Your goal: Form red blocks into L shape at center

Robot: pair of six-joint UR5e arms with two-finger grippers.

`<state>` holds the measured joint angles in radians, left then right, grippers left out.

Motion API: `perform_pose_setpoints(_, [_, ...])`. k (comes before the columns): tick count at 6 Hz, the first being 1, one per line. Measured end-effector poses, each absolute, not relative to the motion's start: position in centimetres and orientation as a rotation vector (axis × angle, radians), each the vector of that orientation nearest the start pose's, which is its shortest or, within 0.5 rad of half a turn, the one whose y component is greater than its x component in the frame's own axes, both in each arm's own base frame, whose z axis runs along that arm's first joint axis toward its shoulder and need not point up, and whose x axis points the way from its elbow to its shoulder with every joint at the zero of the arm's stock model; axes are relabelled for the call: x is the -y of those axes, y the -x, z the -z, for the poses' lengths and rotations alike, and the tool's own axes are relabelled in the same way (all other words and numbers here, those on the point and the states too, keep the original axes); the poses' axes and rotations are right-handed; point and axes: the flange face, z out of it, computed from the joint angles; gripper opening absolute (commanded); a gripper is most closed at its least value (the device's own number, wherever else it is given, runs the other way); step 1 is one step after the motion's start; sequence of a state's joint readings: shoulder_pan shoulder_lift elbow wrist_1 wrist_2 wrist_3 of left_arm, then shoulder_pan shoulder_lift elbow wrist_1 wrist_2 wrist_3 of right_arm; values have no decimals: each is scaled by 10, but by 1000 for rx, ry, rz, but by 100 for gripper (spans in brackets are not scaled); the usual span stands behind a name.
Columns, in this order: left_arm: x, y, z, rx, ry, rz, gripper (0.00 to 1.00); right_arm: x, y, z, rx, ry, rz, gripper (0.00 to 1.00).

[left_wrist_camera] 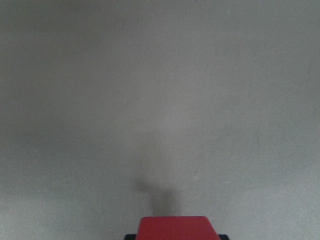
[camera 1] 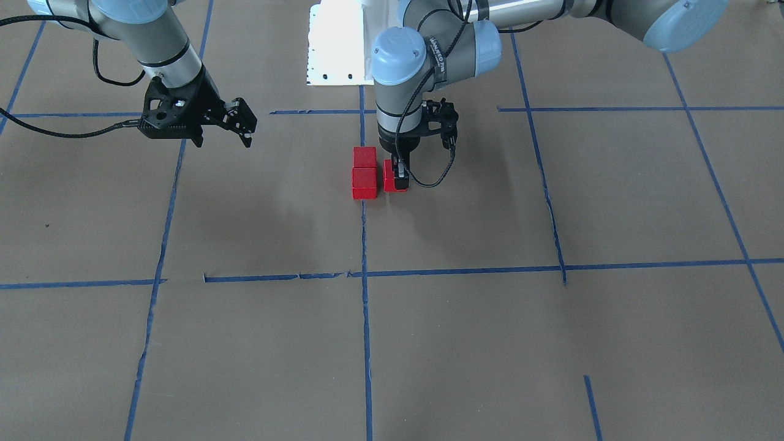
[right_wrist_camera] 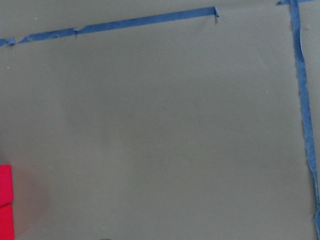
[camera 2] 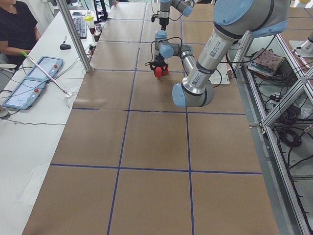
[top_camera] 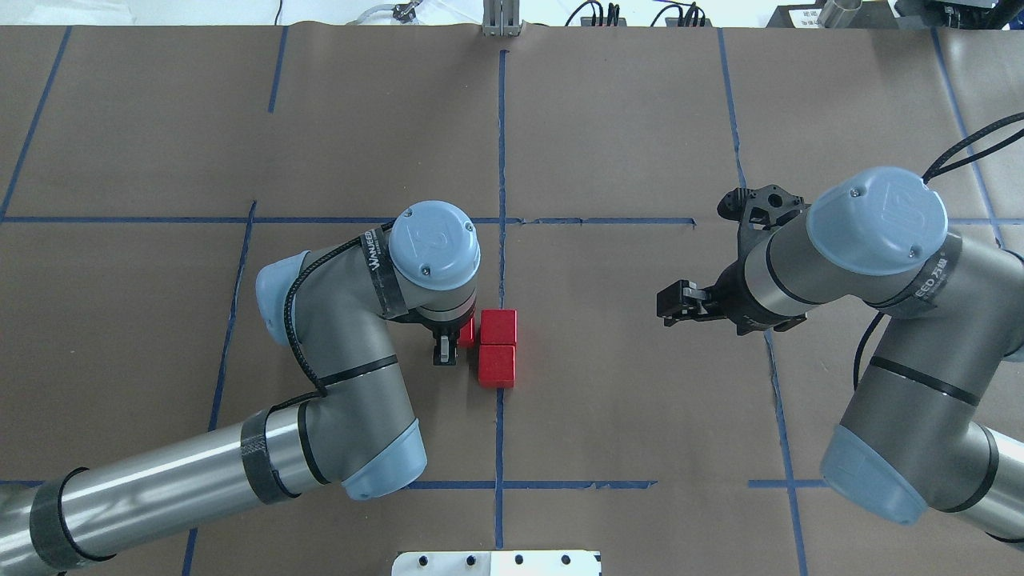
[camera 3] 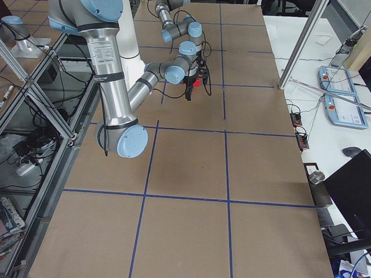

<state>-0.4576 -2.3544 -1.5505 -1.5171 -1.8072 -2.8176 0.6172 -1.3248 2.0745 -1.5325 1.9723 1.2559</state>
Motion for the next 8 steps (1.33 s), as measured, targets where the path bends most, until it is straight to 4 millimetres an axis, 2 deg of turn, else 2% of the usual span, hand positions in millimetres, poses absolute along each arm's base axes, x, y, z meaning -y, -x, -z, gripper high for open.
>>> perform_pose_setpoints(2, [421,-608,-199,-622,539,1547,0,381,375,-302,863,-8,-124,100])
perform_pose_setpoints(5, [415,-615,-204,-608,540,1541,0,382,375,-303,862,-7,-124,100])
perform_pose_setpoints(6, [413,-616,-204,-607,540,1540,8,382,375,-303,862,-7,-124,100])
perform_pose_setpoints(7, [412,-616,-204,-607,540,1539,99,382,375,-303,862,-7,-125,100])
perform_pose_setpoints(8, [412,-617,-206,-601,540,1540,100,381,375,-303,862,-7,-125,100])
